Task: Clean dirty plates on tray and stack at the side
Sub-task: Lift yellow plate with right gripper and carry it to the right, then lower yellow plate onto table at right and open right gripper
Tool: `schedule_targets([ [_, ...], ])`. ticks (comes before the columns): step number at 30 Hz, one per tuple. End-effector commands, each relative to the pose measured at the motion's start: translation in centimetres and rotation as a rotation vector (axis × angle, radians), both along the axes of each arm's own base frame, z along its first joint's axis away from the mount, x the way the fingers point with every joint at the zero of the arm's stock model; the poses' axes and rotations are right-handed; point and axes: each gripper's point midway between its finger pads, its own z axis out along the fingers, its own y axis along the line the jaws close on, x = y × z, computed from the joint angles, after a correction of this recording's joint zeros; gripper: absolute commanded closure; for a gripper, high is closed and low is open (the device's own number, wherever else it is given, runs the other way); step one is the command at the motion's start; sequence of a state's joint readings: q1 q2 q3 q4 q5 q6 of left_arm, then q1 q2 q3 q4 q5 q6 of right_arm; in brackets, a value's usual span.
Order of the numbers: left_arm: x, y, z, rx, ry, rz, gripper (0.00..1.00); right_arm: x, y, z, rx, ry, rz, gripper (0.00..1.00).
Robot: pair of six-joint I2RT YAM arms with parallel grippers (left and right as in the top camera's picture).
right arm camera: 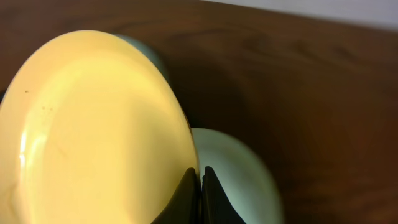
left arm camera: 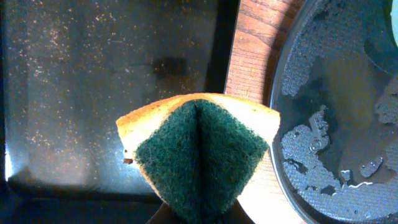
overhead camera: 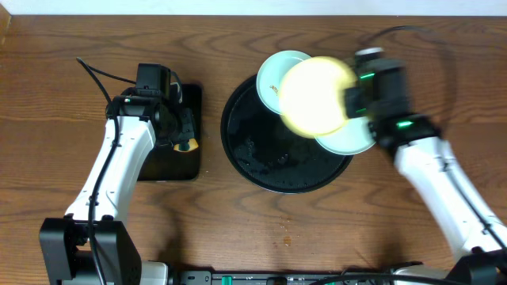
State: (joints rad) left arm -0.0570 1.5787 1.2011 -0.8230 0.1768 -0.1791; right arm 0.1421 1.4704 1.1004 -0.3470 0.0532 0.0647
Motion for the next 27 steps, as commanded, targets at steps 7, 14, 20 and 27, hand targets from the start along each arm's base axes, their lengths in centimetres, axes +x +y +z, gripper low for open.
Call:
schedule_targets([
  [7, -0.2, 0.2, -0.3, 0.009, 0.010, -0.009, 0.92, -0.6, -19.9, -2.0, 0.257, -0.006, -0.498, 0.99],
  [14, -0.2, 0.2, -0.3, 0.008, 0.010, -0.005, 0.92, -2.5, -28.5, -8.4, 0.279, 0.061, -0.695, 0.99],
  [20, -0.2, 0.2, -0.3, 0.008, 0.010, -0.005, 0.92, -2.3, -31.6, -12.6, 0.258, 0.069, -0.723, 0.99],
  [27, 0.0, 0.1, -0.3, 0.008, 0.003, -0.005, 0.92, -1.8, -30.5, -12.8, 0.292, 0.076, -0.623, 0.35],
])
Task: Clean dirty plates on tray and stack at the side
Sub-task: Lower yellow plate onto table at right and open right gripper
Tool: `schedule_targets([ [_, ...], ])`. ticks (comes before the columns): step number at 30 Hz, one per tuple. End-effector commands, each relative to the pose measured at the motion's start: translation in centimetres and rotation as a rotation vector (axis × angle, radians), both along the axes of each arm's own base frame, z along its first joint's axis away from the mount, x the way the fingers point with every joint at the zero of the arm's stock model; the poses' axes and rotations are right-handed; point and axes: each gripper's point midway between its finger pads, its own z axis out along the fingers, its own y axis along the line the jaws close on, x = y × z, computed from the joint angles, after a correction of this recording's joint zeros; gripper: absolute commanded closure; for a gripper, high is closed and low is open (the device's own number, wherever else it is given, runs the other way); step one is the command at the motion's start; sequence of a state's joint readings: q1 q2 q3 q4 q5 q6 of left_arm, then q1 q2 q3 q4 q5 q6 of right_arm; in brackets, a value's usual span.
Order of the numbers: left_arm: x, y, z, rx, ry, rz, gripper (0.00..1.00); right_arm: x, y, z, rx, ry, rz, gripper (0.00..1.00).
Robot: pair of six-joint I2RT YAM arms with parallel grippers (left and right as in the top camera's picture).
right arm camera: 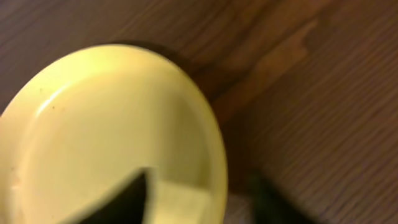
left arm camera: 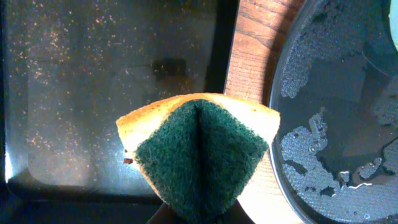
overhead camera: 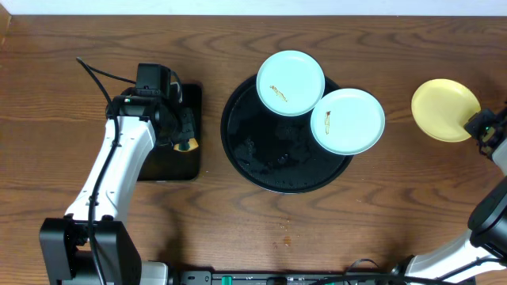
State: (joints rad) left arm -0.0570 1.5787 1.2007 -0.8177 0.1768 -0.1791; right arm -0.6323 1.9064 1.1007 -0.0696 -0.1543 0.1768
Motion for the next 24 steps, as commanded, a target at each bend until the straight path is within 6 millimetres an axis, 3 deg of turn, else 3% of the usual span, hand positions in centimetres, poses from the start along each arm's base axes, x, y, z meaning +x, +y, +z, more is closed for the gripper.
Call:
schedule_targets([
  [1, -0.2, 0.2, -0.3, 0.008, 0.008, -0.005, 0.92, 1.1, 1.3, 2.0, 0.041, -0.064, 0.098, 0.31],
  [3, -0.2, 0.2, -0.3, 0.008, 0.008, -0.005, 0.92, 1.7, 1.9, 4.0, 0.072, -0.089, 0.132, 0.28],
  [7, -0.2, 0.2, -0.3, 0.008, 0.008, -0.005, 0.92, 2.4, 3.2, 9.7, 0.093, -0.060, 0.189, 0.28],
  [9, -0.2, 0.2, -0.3, 0.008, 0.007, -0.005, 0.92, 2.4, 5.0, 12.4, 0.095, -0.012, 0.256, 0.27],
  [12, -0.2, 0.2, -0.3, 0.008, 0.008, -0.006, 0.92, 1.4, 9.5, 14.7, 0.146, 0.105, 0.369, 0.26],
  [14, -0.2, 0.2, -0.3, 0.008, 0.008, -0.005, 0.92, 0.8, 12.8, 14.9, 0.183, 0.167, 0.436, 0.19],
  [17, -0.3, 0.2, -0.3, 0.009, 0.012, -0.005, 0.92, 0.9, 17.1, 14.4, 0.207, 0.215, 0.530, 0.01],
  [21, -0.5, 0.2, -0.4, 0.009, 0.022, -0.006, 0.92, 0.6, 21.8, 12.8, 0.219, 0.275, 0.633, 0.01],
  [24, -0.5, 0.2, -0.4, 0.009, 0.020, -0.006, 0.92, -0.6, 23.1, 10.4, 0.173, 0.376, 0.644, 0.07],
])
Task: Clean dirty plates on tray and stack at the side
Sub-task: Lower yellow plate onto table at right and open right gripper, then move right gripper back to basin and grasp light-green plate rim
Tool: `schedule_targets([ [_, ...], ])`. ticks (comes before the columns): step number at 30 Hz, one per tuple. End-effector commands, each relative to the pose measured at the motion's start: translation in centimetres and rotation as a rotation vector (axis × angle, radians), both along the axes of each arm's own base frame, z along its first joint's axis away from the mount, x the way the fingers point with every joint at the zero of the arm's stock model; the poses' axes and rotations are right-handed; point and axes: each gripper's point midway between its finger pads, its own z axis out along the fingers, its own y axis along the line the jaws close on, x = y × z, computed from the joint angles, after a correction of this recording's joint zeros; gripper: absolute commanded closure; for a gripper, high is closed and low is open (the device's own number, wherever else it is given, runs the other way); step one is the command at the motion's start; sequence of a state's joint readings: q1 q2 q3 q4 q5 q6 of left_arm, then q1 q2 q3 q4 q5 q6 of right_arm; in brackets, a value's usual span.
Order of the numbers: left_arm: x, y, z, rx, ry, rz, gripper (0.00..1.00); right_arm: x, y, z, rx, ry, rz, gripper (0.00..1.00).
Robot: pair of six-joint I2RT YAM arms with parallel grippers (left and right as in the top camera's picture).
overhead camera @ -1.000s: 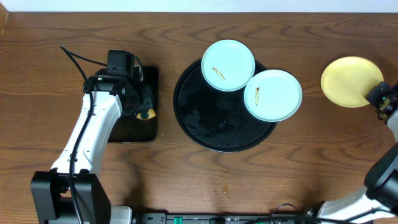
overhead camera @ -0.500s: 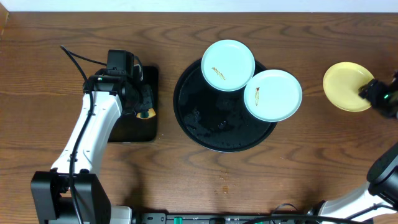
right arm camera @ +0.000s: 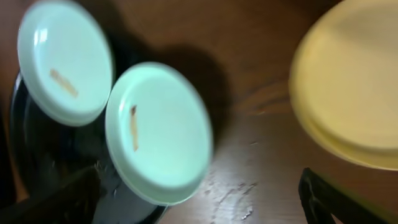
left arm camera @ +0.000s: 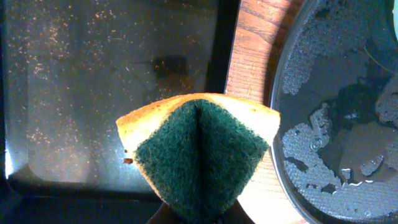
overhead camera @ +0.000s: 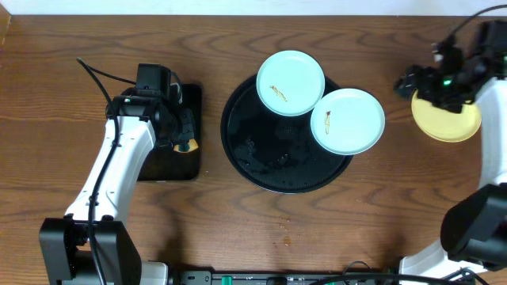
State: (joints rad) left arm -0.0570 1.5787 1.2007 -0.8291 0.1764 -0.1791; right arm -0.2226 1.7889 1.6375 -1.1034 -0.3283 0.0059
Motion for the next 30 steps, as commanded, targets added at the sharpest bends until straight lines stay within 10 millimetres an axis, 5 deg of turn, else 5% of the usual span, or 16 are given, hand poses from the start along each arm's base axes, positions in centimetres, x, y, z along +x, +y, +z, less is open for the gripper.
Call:
schedule_targets([
  [1, -0.2, 0.2, -0.3, 0.008, 0.009, -0.006, 0.92, -1.5, 0.4, -3.3, -0.099, 0.105, 0.016, 0.08],
  [4, -0.2, 0.2, -0.3, 0.008, 0.008, -0.006, 0.92, -2.5, 0.5, -5.7, -0.162, 0.158, 0.009, 0.18],
  [9, -0.1, 0.1, -0.3, 0.007, 0.003, -0.006, 0.92, -3.4, 1.3, -7.9, -0.121, 0.184, 0.014, 0.47],
  [14, -0.1, 0.1, -0.3, 0.008, 0.003, -0.005, 0.92, -3.2, 3.0, -9.6, -0.042, 0.151, 0.041, 0.53],
  [24, -0.1, 0.1, -0.3, 0.007, 0.003, -0.006, 0.92, -3.7, 3.3, -12.4, -0.040, 0.132, 0.041, 0.58],
  [30, -0.1, 0.1, -0.3, 0.008, 0.003, -0.006, 0.92, -2.6, 3.1, -13.0, -0.044, 0.075, 0.021, 0.76],
])
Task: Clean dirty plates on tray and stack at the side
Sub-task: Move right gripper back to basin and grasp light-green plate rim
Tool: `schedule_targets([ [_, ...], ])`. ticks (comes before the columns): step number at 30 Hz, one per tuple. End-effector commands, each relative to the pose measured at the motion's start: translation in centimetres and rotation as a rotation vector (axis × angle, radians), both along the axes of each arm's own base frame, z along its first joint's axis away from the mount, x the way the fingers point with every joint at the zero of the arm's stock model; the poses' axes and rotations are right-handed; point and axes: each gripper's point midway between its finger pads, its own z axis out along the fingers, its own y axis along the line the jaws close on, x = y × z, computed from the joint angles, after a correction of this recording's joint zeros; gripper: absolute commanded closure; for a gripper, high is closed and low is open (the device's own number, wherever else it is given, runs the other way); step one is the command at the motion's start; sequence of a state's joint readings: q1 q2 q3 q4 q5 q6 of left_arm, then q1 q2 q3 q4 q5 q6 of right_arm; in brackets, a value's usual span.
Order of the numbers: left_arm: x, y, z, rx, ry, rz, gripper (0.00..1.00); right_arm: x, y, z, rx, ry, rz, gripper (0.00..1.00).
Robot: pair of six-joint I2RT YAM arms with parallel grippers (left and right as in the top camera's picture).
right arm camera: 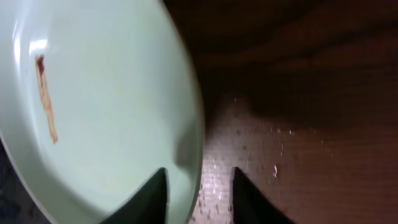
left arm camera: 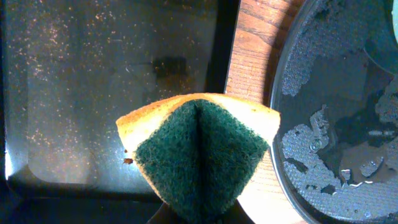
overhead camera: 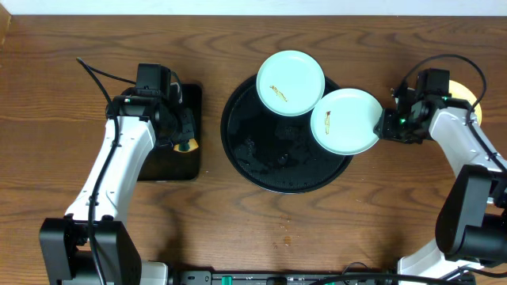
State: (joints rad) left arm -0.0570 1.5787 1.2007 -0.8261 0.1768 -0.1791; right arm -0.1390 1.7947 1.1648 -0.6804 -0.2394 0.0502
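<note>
Two pale green plates lie on the round black tray (overhead camera: 261, 170). The back one (overhead camera: 291, 73) and the right one (overhead camera: 347, 120) each carry a brown smear. My right gripper (overhead camera: 388, 125) is open at the right plate (right arm camera: 93, 93), its fingers (right arm camera: 152, 196) astride the plate's right rim, one over the plate and one over the wood. The yellow plate (overhead camera: 463, 89) lies at the far right, mostly hidden behind that arm. My left gripper (left arm camera: 199, 218) is shut on a folded yellow-and-green sponge (left arm camera: 199, 152).
A square black tray (left arm camera: 112, 93) sits under the sponge at the left (overhead camera: 170, 162). The round tray's floor (left arm camera: 336, 124) is wet with beads of water. Droplets speckle the wood beside the right plate. The table's far edge meets a white wall.
My right gripper has gone from above the yellow plate to the right rim of the right green plate, low, with its fingers open around the rim. The left arm and sponge are unchanged.
My right gripper first held the yellow plate above the round tray. Then the plate was at the far right of the table with the gripper at it. Then the plate lay there alone. Now the gripper straddles a green plate's rim. The left arm kept the sponge throughout.
</note>
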Motion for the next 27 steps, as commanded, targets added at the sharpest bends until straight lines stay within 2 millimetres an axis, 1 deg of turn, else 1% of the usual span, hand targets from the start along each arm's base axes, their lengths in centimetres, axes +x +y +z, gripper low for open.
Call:
schedule_targets([
  [1, -0.1, 0.2, -0.3, 0.008, 0.006, -0.006, 0.92, 0.5, 0.8, -0.3, 0.018, -0.013, -0.009, 0.81],
  [3, -0.1, 0.2, -0.3, 0.008, 0.006, -0.006, 0.92, 0.9, 0.7, -0.2, 0.023, -0.025, -0.028, 0.89],
  [4, -0.1, 0.2, -0.3, 0.008, 0.006, -0.006, 0.92, 1.0, 0.7, -0.1, 0.024, -0.031, -0.035, 0.95],
  [5, -0.1, 0.2, -0.3, 0.008, 0.006, -0.006, 0.92, 1.2, 0.7, 0.0, 0.025, -0.037, -0.038, 0.99],
  [7, -0.1, 0.2, -0.3, 0.008, 0.006, -0.006, 0.92, 1.4, 0.8, 0.6, 0.037, -0.045, -0.049, 0.99],
  [11, 0.0, 0.2, -0.3, 0.009, 0.003, -0.006, 0.92, 1.3, 2.2, 3.2, 0.095, -0.065, -0.022, 0.99],
  [14, 0.2, 0.2, -0.2, 0.009, -0.006, -0.006, 0.92, 0.7, 3.1, 5.3, 0.067, -0.088, 0.002, 0.99],
  [17, 0.3, 0.2, -0.2, 0.009, -0.013, -0.007, 0.92, -0.2, 4.1, 6.7, 0.009, -0.093, -0.002, 0.99],
  [20, 0.4, 0.3, -0.2, 0.021, -0.018, -0.009, 0.92, -1.3, 5.4, 7.3, -0.055, -0.079, -0.003, 0.99],
  [22, 0.4, 0.7, -0.2, 0.044, -0.019, -0.008, 0.92, -1.9, 6.4, 7.1, -0.116, -0.067, 0.001, 0.99],
  [24, 0.5, 1.5, -0.2, 0.090, -0.022, 0.002, 0.92, -2.2, 7.2, 6.9, -0.176, -0.064, 0.004, 0.99],
  [27, 0.8, 3.4, -0.2, 0.197, -0.033, 0.031, 0.92, -2.3, 8.7, 6.4, -0.237, -0.077, 0.022, 0.99],
])
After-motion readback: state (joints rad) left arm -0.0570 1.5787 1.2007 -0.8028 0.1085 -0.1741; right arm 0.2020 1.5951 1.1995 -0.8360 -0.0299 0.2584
